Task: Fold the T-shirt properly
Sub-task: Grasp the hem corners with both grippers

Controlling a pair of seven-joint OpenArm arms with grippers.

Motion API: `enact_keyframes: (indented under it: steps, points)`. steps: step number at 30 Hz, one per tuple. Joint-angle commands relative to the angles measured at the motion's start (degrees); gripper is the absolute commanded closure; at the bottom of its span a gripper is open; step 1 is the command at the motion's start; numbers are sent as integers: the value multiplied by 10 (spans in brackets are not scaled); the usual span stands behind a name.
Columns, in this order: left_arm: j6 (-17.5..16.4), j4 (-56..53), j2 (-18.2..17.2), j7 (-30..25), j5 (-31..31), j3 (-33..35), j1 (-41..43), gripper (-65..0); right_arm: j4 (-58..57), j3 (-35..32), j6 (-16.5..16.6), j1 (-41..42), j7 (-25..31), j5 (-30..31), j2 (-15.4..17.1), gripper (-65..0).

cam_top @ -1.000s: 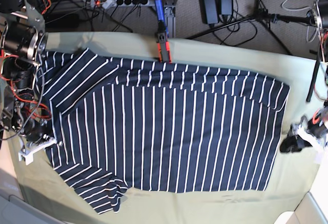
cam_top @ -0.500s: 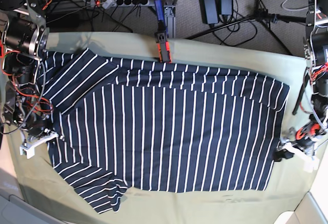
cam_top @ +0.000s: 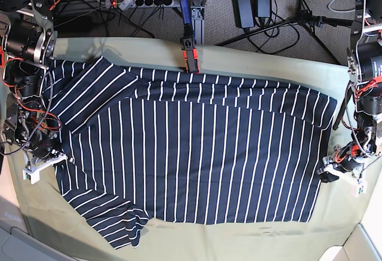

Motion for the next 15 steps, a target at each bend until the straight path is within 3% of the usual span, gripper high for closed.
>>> enact_keyframes:
  steps: [1, 3, 7, 15]
  points:
    - [6, 6, -6, -7, -4, -2, -17, -362, 9, 1, 6, 12, 0, 8, 9, 0]
    - [6, 6, -6, -5, -16, -2, -17, -362, 9, 1, 6, 12, 0, 12, 9, 0]
    - [-32, 6, -3, -3, -49, -2, -17, -362, 9, 1, 6, 12, 0, 13, 9, 0]
    - [-37, 6, 29, 16, -50, -3, -17, -362, 9, 1, 6, 12, 0, 13, 9, 0]
